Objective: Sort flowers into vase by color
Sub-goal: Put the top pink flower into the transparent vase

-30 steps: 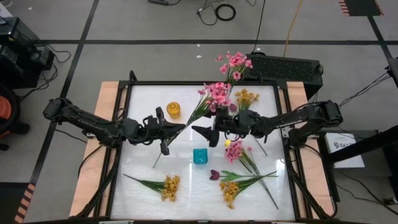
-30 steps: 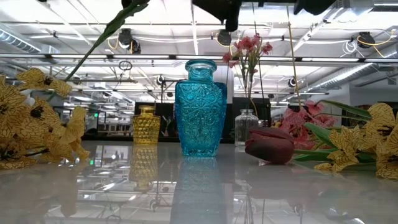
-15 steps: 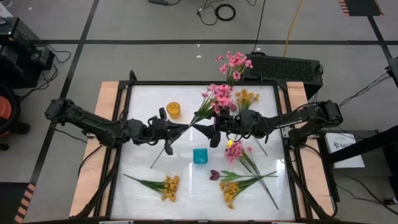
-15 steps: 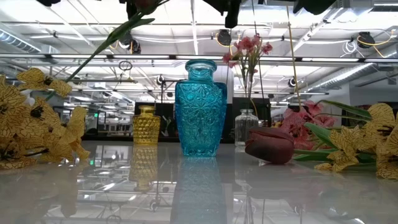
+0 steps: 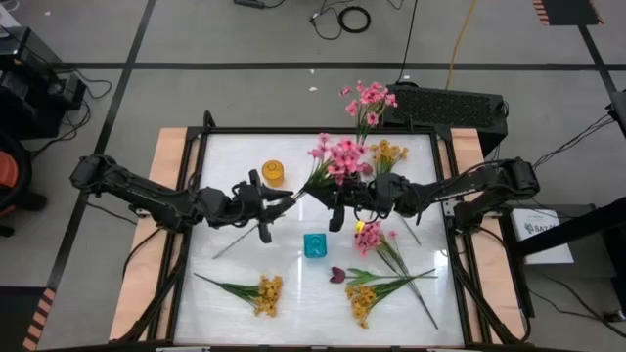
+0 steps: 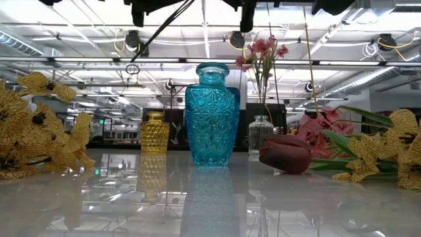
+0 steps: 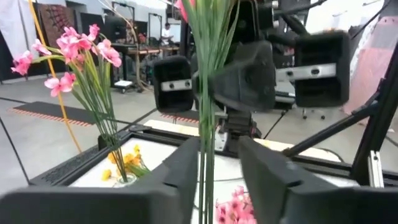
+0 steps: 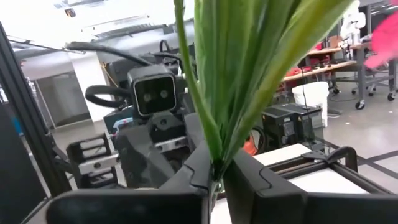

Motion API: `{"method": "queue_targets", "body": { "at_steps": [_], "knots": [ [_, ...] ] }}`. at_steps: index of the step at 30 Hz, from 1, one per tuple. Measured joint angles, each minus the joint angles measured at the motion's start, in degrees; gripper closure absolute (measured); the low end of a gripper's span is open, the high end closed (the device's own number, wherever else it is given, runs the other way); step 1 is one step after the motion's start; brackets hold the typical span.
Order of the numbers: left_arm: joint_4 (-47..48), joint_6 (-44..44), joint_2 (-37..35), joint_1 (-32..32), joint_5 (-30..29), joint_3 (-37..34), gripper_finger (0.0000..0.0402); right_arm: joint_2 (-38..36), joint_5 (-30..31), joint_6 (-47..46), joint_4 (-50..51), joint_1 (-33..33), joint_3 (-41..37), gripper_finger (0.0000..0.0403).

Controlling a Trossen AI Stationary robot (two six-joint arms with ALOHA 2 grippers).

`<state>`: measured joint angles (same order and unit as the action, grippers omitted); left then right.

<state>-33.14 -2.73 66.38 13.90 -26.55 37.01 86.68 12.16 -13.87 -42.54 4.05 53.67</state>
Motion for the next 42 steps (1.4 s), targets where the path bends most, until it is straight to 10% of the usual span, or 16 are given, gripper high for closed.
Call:
{"method": "queue_targets", "body": {
  "at_steps": [9,24,42],
  "knots": [
    [0.6,-3.1,-0.1,0.0,-0.8,0.0,0.0160,-1.7,-0.4,0.0,6.7,0.0,1.6,0.0397],
    [-1.6,-6.0,-0.1,-2.1,-0.6,0.0,0.0155,-1.7,-0.7,1.7,35.6,0.6,13.2,0.0398],
    [0.0,-3.9,6.5,-7.1,11.5,9.1,0.0110,-1.7,-5.0,2.8,37.2,0.5,13.2,0.0399]
  ]
}}
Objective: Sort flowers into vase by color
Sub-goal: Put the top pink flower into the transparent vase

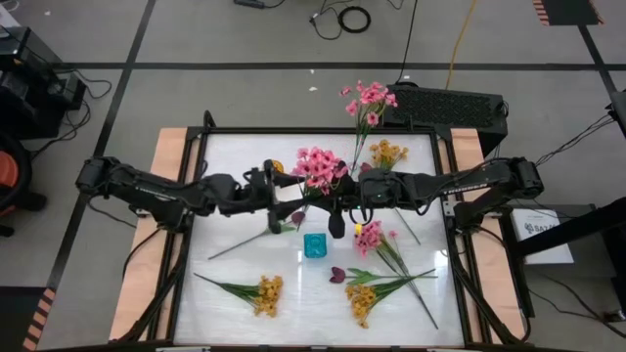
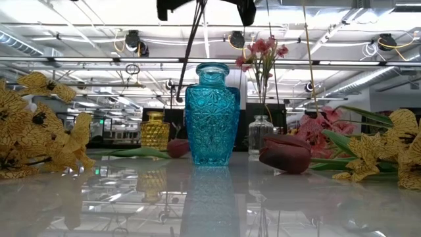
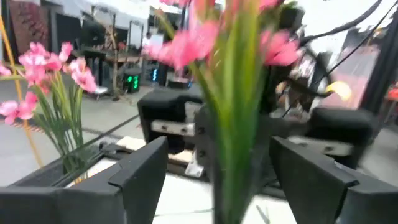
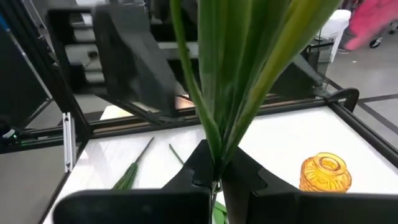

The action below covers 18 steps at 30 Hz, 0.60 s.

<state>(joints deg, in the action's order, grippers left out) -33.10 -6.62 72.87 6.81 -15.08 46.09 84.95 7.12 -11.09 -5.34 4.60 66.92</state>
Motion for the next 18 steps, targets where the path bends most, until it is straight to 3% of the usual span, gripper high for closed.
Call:
{"method": "queue_targets", "body": {
  "at_steps": [5,9,18],
  "knots": [
    [2.4,0.7,2.8,-0.9,0.0,2.2,0.0108,0.0,0.2,0.3,1.4,0.0,0.0,0.0396],
    [1.7,1.5,2.7,-0.9,0.0,2.2,0.0129,0.0,0.5,0.5,3.5,-0.3,0.0,0.0387],
    [3.9,2.6,2.4,-1.7,4.3,2.2,0.0246,0.0,0.6,0.9,3.9,-0.9,0.0,0.0384]
  ]
}}
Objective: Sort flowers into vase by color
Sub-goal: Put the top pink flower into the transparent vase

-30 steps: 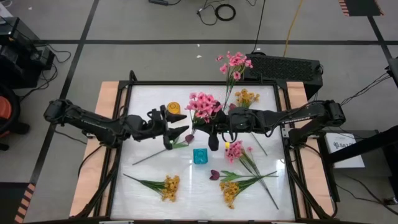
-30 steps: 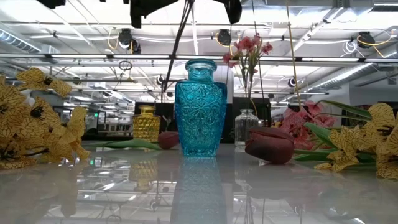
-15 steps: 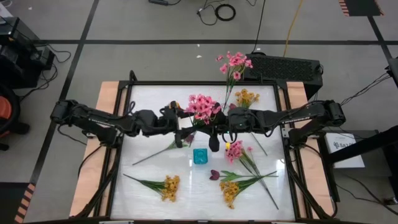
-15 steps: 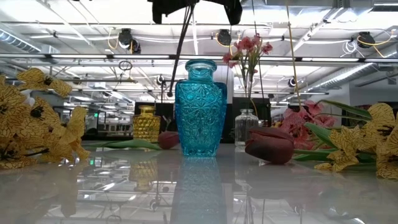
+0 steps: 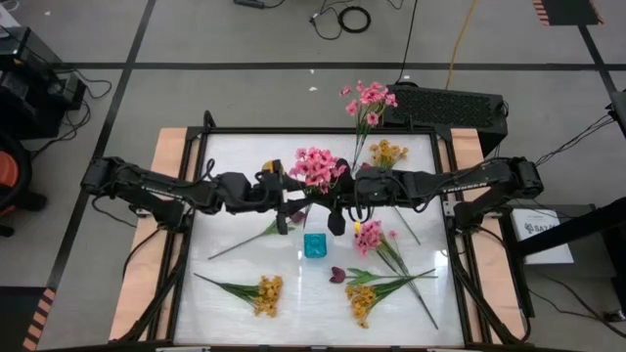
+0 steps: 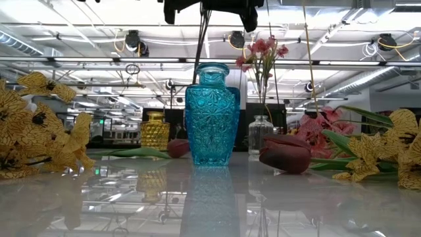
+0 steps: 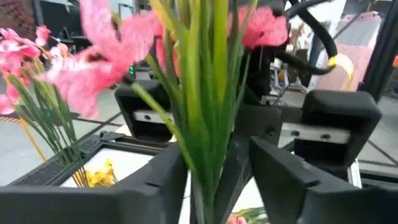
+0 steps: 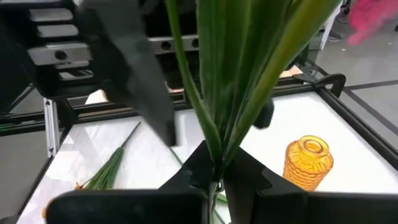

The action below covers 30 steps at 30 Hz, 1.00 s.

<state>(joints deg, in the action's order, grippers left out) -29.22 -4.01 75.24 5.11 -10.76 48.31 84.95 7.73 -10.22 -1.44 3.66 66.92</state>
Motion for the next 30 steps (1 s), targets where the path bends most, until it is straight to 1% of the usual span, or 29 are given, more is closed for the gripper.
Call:
{"method": "queue_targets", "body": {
  "at_steps": [5,8,9,11,14,16,19,22,24,26,30],
  "knots": [
    [0.0,0.5,0.0,-1.0,0.7,0.0,0.0325,0.0,0.0,0.0,0.0,0.0,0.0,0.0382],
    [-0.2,1.8,0.0,-1.3,0.8,0.0,0.0376,0.0,0.4,0.0,0.0,0.1,0.0,0.0369],
    [-0.2,1.9,0.0,-1.5,0.9,0.0,0.0386,0.0,1.0,-0.6,0.0,0.2,0.0,0.0361],
    [-0.3,1.8,0.0,-2.0,1.2,0.0,0.0389,-0.4,2.4,-2.2,1.2,0.2,0.0,0.0340],
    [-0.5,1.8,-1.2,-2.6,2.1,0.0,0.0381,-2.4,4.5,-3.6,5.4,0.2,0.0,0.0298],
    [-1.3,1.9,-2.3,-2.9,3.0,0.0,0.0380,-4.9,6.0,-3.8,10.6,0.2,0.0,0.0267],
    [-2.5,3.0,-3.8,-3.6,3.7,0.0,0.0386,-9.6,6.3,-5.1,17.4,0.2,0.0,0.0222],
    [-7.6,6.1,-4.3,-4.7,3.7,0.0,0.0389,-14.1,6.7,-5.9,24.0,0.6,0.0,0.0187],
    [-12.1,6.4,-4.1,-5.9,3.7,0.0,0.0389,-16.5,9.6,-6.6,29.1,1.6,0.0,0.0172],
    [-17.6,6.3,-2.8,-7.3,4.1,0.0,0.0387,-18.3,14.4,-8.0,34.2,2.9,0.0,0.0164],
    [-24.8,6.3,0.8,-10.3,5.1,0.0,0.0386,-22.0,24.6,-13.0,42.5,5.7,0.0,0.0161]
  ]
}}
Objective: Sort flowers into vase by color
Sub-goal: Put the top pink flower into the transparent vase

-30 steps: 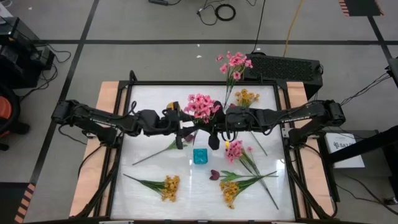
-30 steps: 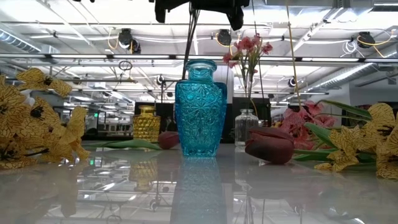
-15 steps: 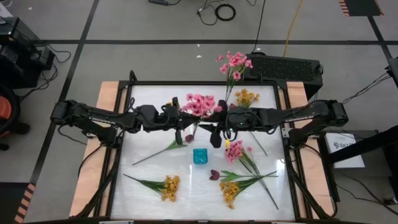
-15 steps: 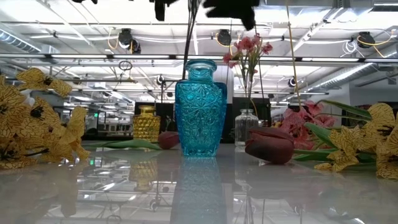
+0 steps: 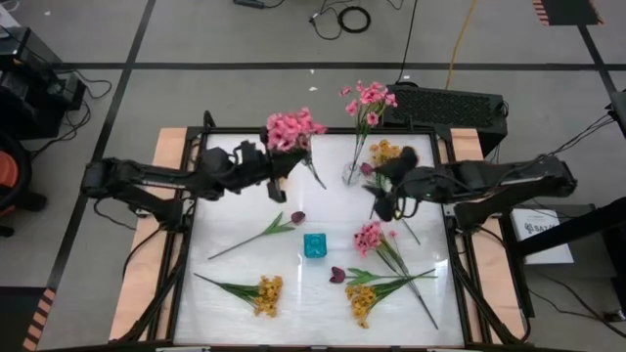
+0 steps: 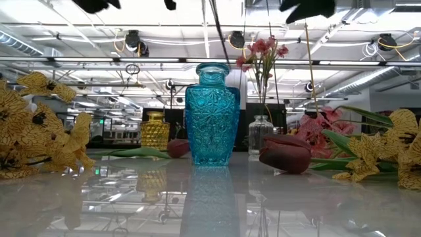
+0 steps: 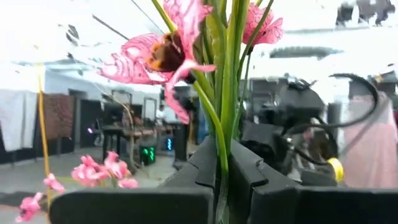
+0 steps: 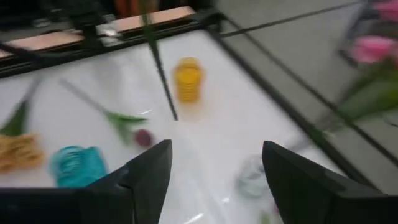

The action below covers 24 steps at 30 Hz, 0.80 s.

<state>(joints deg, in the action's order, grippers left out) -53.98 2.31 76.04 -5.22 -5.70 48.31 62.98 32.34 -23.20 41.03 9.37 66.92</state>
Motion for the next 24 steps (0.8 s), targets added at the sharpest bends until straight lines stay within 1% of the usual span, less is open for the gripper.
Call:
{"method": "queue_targets", "body": {
  "at_steps": [4,6,9,13,17,20,24],
  "knots": [
    [-9.1,-0.7,5.4,-3.1,1.1,0.0,0.0386,-2.9,7.5,-4.0,5.4,1.8,0.0,0.0168],
    [-13.7,-1.7,8.5,-4.2,2.0,0.0,0.0386,-3.7,9.6,-5.1,7.0,2.3,0.0,0.0171],
    [-19.6,-2.0,12.8,-5.4,2.5,0.3,0.0386,-4.2,10.0,-5.6,8.3,2.5,0.0,0.0178],
    [-20.7,-2.0,18.1,-6.2,2.5,3.0,0.0386,-4.1,9.9,-5.3,8.2,2.5,0.0,0.0186],
    [-20.7,-1.9,21.7,-6.5,2.5,6.3,0.0386,-3.9,9.9,-4.8,8.2,2.5,0.0,0.0192],
    [-20.2,-1.8,23.2,-7.0,2.5,7.5,0.0386,-3.9,9.9,-4.8,8.2,2.5,0.0,0.0193],
    [-19.9,-1.8,23.3,-8.2,2.2,7.7,0.0386,-3.9,9.9,-4.6,8.2,2.5,0.0,0.0193]
  ]
}}
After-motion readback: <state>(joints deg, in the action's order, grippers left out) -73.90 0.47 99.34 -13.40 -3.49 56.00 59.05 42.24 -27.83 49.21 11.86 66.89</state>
